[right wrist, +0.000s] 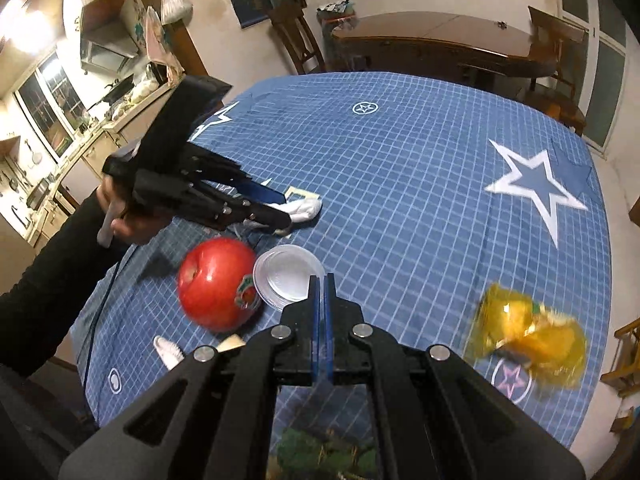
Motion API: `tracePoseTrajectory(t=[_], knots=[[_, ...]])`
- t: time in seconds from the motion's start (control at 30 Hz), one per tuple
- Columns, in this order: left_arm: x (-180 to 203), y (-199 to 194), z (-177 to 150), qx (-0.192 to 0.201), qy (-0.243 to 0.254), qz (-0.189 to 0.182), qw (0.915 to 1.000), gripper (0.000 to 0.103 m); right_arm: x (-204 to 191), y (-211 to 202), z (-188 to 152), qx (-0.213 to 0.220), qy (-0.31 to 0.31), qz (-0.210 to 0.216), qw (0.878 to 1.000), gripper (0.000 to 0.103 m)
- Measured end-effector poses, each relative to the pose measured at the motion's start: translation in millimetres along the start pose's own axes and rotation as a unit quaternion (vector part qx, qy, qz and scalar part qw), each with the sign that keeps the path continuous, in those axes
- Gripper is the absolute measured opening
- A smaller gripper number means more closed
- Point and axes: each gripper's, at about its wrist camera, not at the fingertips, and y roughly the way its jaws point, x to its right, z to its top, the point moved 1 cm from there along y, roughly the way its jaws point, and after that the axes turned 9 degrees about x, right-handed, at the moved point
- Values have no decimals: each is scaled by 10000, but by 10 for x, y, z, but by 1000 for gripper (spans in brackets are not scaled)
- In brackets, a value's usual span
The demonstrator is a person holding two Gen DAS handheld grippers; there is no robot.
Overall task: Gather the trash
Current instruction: 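Grasp the white mask with the left tool while the right tool grasps the clear plastic lid, then carry the mask and plastic lid toward the green bin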
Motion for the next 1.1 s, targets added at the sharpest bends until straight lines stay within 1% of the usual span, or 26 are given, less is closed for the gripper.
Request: tracePoseTrajectory(t=[0.07,0.1,0.13,0.17,0.3,0.37,0.43,0.5,0.57,0.63,0.67,0.7,0.8,0.87,0.9,0.93,0.97,1.03,1.07,1.1], knots=[[-16,7,15,-71,-12,-67,10000,37,6,-9,-51,12,40,-73,10000,1],[-40,12,27,-91,-73,-100,9999,35,19,-20,-68,31,74,-101,9999,1],[-61,6,33,-85,-103,-69,9999,31,35,-36,-79,64,109,-131,9998,1],[-85,-32,25,-54,-112,-28,9999,28,46,-58,-88,96,137,-141,9998,1],[-57,-157,-34,147,20,303,9994,26,59,-144,-112,278,273,-222,9990,1],[-41,-219,-30,356,-77,469,9982,26,38,-178,-124,358,278,-301,9985,1],[-6,-441,-12,775,-207,648,9947,26,-16,-229,-149,482,271,-403,9977,1],[99,-686,-26,1139,-161,875,9895,26,-64,-292,-184,647,239,-519,9963,1],[296,-989,-93,1566,-42,1264,9795,26,-149,-393,-218,880,171,-578,9943,1],[496,-1213,-192,1854,11,1553,9703,26,-295,-519,-271,1135,7,-736,9908,1],[622,-1319,-259,1973,48,1764,9643,26,-354,-568,-291,1227,-52,-778,9894,1],[717,-1382,-305,2027,68,1899,9606,26,-418,-617,-312,1310,-111,-830,9878,1],[1061,-1556,-514,2179,68,2489,9437,26,-620,-780,-411,1569,-268,-1064,9815,1],[1273,-1615,-630,2267,94,2746,9344,26,-721,-874,-480,1708,-333,-1211,9773,1],[1426,-1657,-723,2364,142,2915,9268,26,-774,-932,-524,1783,-339,-1286,9749,1],[1526,-1683,-788,2432,179,3042,9209,26,-832,-990,-569,1846,-362,-1374,9725,1],[1644,-1706,-858,2516,243,3215,9126,26,-868,-1027,-607,1882,-380,-1413,9712,1],[1821,-1728,-968,2626,297,3487,8992,26,-946,-1113,-699,1976,-414,-1509,9677,1],[1902,-1734,-1025,2664,272,3532,8964,26,-1002,-1160,-759,2028,-486,-1626,9644,1],[1967,-1710,-1071,2676,244,3539,8958,26,-1050,-1192,-810,2058,-560,-1736,9615,1]])
